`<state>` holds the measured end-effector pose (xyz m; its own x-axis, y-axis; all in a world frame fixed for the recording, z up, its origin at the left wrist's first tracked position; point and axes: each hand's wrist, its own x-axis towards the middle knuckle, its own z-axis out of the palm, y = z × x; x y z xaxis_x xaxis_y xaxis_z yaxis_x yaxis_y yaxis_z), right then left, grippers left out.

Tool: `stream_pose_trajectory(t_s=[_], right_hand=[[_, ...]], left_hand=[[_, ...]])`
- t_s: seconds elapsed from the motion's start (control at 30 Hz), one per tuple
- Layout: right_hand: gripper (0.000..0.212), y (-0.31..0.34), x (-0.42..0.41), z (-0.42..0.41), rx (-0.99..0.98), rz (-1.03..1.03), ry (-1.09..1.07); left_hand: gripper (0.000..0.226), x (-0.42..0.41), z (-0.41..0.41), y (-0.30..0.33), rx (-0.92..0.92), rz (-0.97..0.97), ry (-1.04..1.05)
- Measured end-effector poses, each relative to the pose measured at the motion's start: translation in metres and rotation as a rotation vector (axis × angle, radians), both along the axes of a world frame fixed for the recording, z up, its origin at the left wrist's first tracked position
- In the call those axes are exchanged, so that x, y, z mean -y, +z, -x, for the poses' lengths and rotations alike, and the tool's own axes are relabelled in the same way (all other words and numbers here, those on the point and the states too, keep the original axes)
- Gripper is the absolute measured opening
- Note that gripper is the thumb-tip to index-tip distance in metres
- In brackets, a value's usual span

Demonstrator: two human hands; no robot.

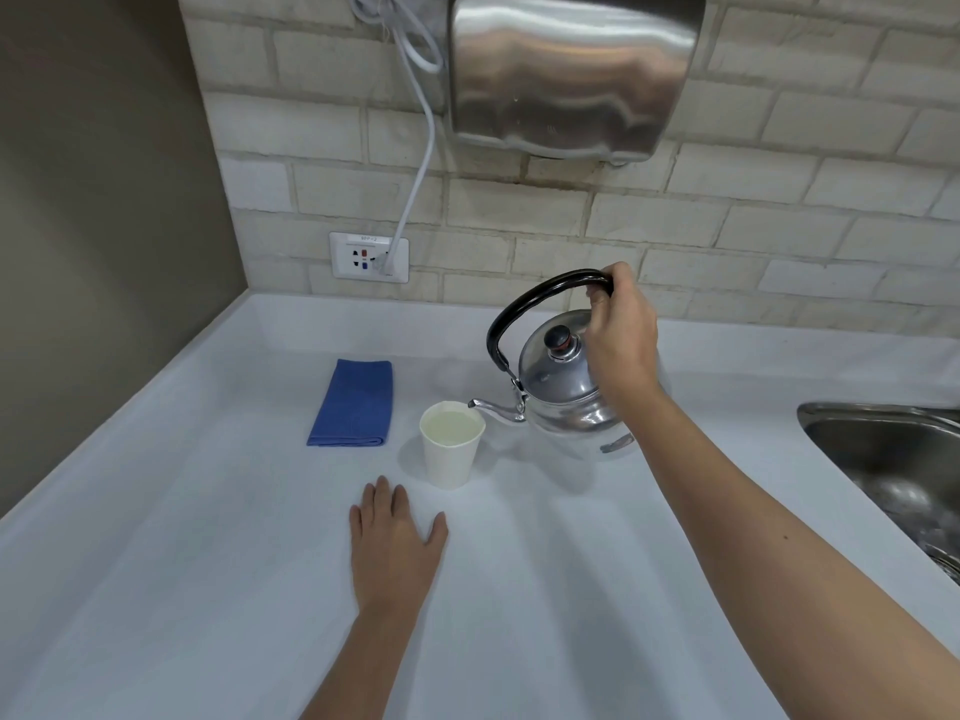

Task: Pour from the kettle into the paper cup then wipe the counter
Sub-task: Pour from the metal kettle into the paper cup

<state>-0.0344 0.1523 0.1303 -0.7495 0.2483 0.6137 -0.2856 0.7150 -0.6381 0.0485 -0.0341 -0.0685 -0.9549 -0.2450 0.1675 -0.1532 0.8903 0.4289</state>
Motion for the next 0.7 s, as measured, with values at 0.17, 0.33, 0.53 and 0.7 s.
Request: stream_pose_trajectory(t_s=[0.17,0.33,0.53,0.7], right_hand=[[0.012,-0.007,-0.005,0.003,0.028,0.076,0.020],[0.014,-0.012,-0.012,0.005,0.038,0.180,0.029],[0.015,-0.022,-0.019,0.009,0.062,0.269,0.021],[0.016,-0.033,-0.026,0.015,0.067,0.328,0.004]], left_hand=[[0.065,0.000,0.000,0.000,-0.006,-0.010,-0.001],[0.065,0.000,0.000,-0.001,-0.011,0.002,0.003],[0.065,0.000,0.001,-0.002,-0.019,-0.002,0.009],[0.065,-0.001,0.001,-0.003,-0.047,-0.051,0.019]])
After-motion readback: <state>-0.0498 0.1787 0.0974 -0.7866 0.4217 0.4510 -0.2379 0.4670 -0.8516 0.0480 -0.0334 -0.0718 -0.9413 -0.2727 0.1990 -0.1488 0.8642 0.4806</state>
